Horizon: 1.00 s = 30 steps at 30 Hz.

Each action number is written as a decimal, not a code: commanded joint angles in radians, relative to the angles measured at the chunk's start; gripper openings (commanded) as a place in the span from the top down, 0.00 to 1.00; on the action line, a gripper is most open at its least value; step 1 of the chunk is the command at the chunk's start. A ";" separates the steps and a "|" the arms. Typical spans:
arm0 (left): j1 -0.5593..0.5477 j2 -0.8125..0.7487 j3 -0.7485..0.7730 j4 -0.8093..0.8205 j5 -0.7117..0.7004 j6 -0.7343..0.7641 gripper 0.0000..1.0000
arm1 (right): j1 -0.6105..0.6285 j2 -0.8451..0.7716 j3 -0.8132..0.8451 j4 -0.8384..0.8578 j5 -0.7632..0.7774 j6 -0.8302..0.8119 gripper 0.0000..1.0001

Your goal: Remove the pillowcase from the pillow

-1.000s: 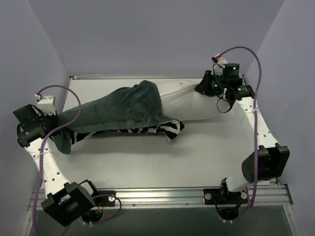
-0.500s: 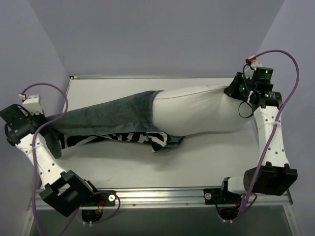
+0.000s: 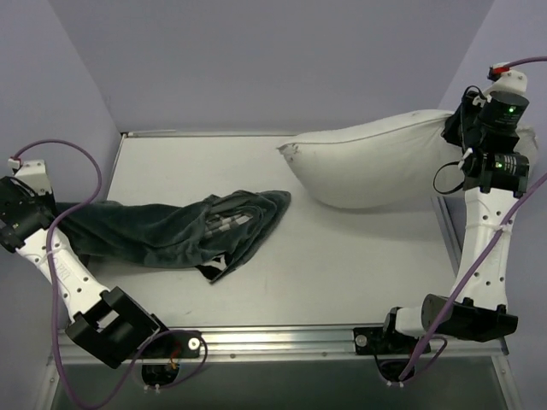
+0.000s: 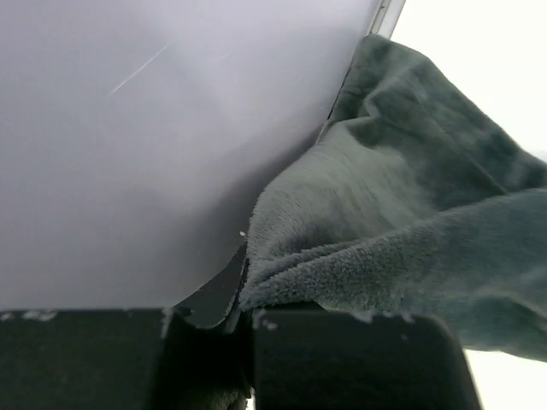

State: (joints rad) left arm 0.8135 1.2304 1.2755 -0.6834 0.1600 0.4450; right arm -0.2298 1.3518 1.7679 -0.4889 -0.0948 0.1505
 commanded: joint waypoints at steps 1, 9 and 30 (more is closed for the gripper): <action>-0.034 -0.014 0.022 0.081 -0.037 0.004 0.98 | -0.002 -0.025 0.091 0.159 0.086 0.010 1.00; -0.296 -0.051 -0.015 0.071 -0.083 0.004 0.98 | 0.194 0.010 -0.105 0.213 0.050 0.069 1.00; -0.567 0.123 -0.140 0.050 -0.192 -0.025 0.61 | 0.429 0.112 -0.713 0.385 -0.068 0.270 0.63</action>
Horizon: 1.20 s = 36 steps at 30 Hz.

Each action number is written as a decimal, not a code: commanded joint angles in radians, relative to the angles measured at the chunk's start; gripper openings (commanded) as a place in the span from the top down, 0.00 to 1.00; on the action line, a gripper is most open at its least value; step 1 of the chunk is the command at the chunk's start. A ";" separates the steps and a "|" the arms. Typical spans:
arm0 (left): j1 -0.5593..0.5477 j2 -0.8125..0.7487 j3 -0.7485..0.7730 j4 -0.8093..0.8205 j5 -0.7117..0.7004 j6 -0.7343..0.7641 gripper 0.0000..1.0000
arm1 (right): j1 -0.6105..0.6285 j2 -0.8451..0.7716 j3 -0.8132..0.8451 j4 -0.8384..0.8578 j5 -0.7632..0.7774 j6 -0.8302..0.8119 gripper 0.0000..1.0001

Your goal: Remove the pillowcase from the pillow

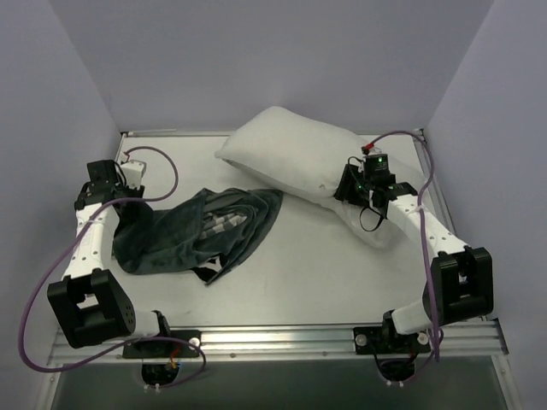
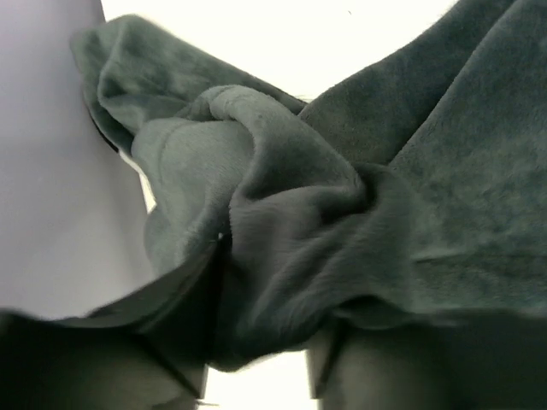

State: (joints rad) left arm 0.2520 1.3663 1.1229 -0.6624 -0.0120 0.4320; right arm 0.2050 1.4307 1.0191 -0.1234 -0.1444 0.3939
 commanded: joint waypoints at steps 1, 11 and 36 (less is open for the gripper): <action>-0.005 -0.015 0.021 0.024 -0.011 -0.015 0.47 | -0.004 0.036 0.050 -0.004 -0.020 0.022 0.41; -0.005 -0.088 0.155 -0.120 -0.011 -0.035 0.06 | -0.003 -0.065 0.298 -0.188 0.072 -0.022 0.00; 0.090 -0.262 -0.012 -0.181 -0.101 -0.102 0.06 | -0.015 -0.102 0.306 -0.298 0.525 -0.013 0.00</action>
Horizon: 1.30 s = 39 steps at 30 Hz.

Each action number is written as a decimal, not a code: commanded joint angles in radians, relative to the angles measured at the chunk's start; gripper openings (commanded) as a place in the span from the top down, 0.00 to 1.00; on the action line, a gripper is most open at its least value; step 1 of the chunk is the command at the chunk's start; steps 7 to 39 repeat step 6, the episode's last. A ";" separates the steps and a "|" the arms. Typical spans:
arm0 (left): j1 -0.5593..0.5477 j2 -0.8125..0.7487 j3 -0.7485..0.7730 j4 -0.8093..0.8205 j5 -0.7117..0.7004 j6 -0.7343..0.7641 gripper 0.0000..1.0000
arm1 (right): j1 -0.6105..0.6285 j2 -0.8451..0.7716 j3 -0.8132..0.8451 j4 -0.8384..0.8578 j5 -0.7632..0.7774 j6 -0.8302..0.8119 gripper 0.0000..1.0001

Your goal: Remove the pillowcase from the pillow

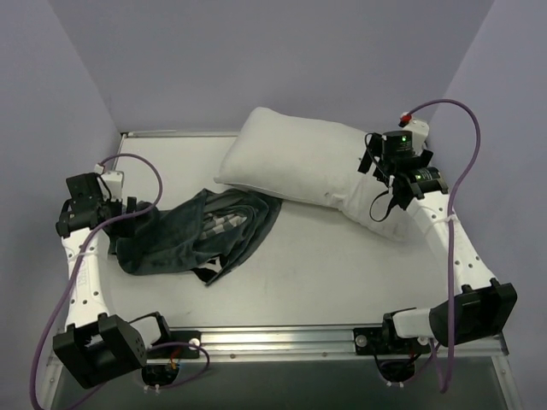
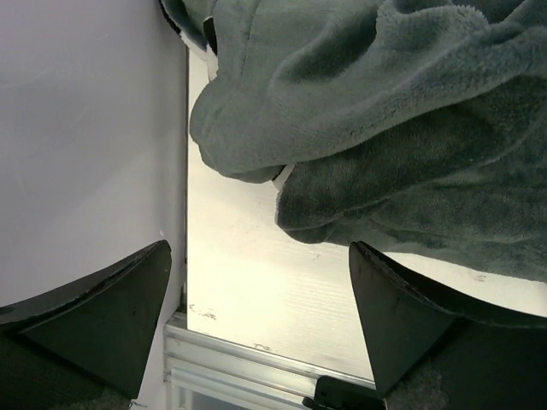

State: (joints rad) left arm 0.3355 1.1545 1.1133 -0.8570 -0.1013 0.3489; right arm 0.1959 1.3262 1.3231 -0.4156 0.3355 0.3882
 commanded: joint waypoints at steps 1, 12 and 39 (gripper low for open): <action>0.007 -0.055 -0.007 0.013 -0.014 -0.019 0.06 | -0.006 0.002 0.001 -0.005 0.046 -0.011 0.00; 0.007 -0.064 -0.007 0.000 -0.009 -0.027 0.06 | -0.006 -0.022 -0.027 0.026 0.079 -0.008 0.00; 0.007 -0.064 -0.007 0.000 -0.009 -0.027 0.06 | -0.006 -0.022 -0.027 0.026 0.079 -0.008 0.00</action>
